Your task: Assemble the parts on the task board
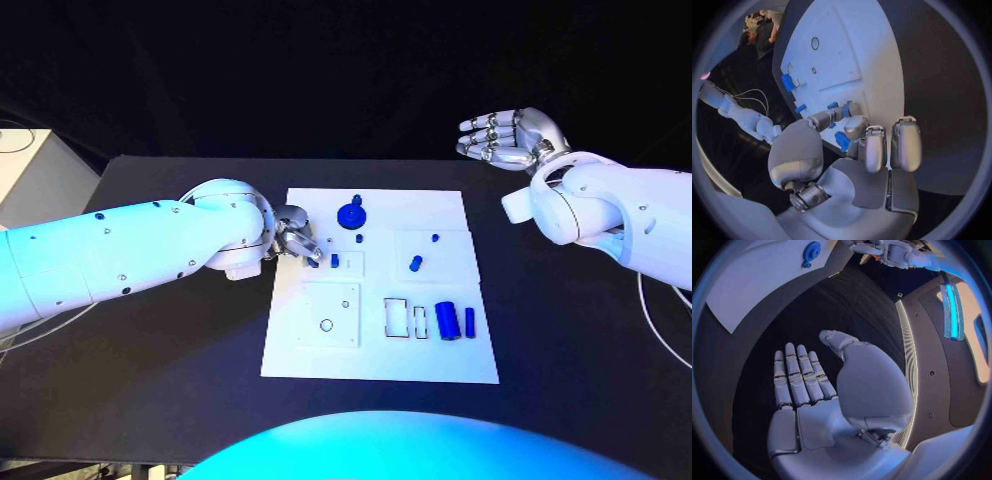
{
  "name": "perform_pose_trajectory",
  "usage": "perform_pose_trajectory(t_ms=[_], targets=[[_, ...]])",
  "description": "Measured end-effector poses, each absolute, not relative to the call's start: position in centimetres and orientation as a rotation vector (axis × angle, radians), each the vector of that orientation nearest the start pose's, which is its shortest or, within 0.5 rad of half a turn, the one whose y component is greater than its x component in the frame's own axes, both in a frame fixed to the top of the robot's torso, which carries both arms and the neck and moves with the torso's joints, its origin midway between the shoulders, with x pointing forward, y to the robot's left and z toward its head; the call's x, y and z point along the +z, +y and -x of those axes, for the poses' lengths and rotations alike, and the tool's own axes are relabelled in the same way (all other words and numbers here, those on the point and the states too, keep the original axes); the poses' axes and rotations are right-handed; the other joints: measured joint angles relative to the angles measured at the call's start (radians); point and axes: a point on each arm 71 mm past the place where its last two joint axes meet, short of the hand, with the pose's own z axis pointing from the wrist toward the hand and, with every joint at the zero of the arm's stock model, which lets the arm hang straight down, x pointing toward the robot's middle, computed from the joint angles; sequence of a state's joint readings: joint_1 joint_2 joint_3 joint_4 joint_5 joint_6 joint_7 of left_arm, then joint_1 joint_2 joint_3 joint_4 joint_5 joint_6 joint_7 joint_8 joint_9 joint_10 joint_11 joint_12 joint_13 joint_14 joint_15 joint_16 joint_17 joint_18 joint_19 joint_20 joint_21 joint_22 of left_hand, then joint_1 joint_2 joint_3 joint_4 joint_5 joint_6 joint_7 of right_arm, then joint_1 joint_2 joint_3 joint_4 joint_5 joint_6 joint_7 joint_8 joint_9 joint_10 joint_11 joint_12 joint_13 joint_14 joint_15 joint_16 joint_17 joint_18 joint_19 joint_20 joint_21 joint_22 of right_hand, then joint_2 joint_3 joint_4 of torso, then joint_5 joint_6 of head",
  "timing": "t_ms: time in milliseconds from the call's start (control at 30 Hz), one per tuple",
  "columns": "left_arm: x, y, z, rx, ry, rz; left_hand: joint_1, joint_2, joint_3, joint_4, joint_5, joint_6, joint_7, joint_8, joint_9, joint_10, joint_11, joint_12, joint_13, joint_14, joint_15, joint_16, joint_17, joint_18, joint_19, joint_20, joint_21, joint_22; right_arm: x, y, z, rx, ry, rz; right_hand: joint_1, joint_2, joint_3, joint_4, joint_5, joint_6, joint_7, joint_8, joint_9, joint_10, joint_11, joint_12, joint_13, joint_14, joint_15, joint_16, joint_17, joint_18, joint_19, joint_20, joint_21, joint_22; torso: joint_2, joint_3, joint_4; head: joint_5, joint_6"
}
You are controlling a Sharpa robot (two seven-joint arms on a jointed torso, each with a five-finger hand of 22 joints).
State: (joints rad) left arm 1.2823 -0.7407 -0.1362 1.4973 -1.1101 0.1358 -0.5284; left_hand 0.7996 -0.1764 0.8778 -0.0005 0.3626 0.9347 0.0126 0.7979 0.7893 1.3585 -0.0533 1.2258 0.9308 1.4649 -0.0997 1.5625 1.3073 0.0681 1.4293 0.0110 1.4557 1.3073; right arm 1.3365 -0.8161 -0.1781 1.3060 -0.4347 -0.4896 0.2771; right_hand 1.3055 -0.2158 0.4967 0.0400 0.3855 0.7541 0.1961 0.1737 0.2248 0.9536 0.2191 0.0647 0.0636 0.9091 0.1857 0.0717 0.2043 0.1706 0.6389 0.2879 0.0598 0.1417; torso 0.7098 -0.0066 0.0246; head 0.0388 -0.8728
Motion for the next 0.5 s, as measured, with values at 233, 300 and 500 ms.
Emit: perform_pose_trajectory(t_ms=[233, 300, 500], targets=[[-22.16, 17.63, -48.04, -0.378, 2.328, 0.038, 0.036, -0.008, 0.018, -0.022, -0.001, -0.001, -0.001, -0.003, -0.003, 0.004, -0.004, 0.0, 0.001, 0.004, -0.004, 0.0, 0.0, 0.0, 0.0, 0.0, 0.0, 0.0, -16.35, -27.02, -53.47, 1.013, 1.427, -0.688, 0.0, 0.0, 0.0, 0.0, 0.0, 0.007, 0.001, 0.0, 0.0, 0.0, 0.0, 0.0, 0.0, -0.002, 0.002, 0.0, -0.002, 0.0, -0.004, 0.004, 0.0, -0.002, 0.0, -0.0003, -0.0001, 0.0, 0.0], [-22.16, 17.61, -48.03, -0.379, 2.328, 0.038, 0.039, -0.006, 0.02, -0.02, 0.002, -0.002, -0.001, -0.003, -0.003, 0.004, -0.004, 0.0, 0.0, 0.004, -0.004, 0.0, 0.0, 0.0, 0.0, 0.0, 0.0, 0.0, -16.36, -27.02, -53.47, 1.013, 1.427, -0.688, 0.0, 0.0, 0.0, 0.0, 0.0, 0.009, 0.002, 0.0, 0.0, 0.0, 0.0, 0.0, 0.0, -0.004, 0.004, 0.0, -0.002, 0.0, -0.004, 0.004, 0.0, -0.002, 0.0, -0.0004, 0.0, 0.0, 0.0], [-22.15, 17.6, -48.02, -0.38, 2.329, 0.038, 0.043, -0.01, 0.031, -0.009, 0.005, -0.006, 0.003, -0.003, 0.0, 0.004, -0.004, 0.0, -0.007, 0.004, -0.004, 0.0, 0.0, 0.0, 0.0, 0.0, -0.005, 0.0, -16.36, -27.01, -53.46, 1.013, 1.428, -0.688, 0.0, 0.0, 0.0, 0.0, 0.0, 0.009, 0.002, 0.0, 0.0, 0.0, 0.0, 0.0, 0.0, -0.004, 0.004, 0.0, -0.002, 0.0, -0.004, 0.004, 0.0, -0.002, 0.0, -0.0005, 0.0, -0.001, 0.0]])
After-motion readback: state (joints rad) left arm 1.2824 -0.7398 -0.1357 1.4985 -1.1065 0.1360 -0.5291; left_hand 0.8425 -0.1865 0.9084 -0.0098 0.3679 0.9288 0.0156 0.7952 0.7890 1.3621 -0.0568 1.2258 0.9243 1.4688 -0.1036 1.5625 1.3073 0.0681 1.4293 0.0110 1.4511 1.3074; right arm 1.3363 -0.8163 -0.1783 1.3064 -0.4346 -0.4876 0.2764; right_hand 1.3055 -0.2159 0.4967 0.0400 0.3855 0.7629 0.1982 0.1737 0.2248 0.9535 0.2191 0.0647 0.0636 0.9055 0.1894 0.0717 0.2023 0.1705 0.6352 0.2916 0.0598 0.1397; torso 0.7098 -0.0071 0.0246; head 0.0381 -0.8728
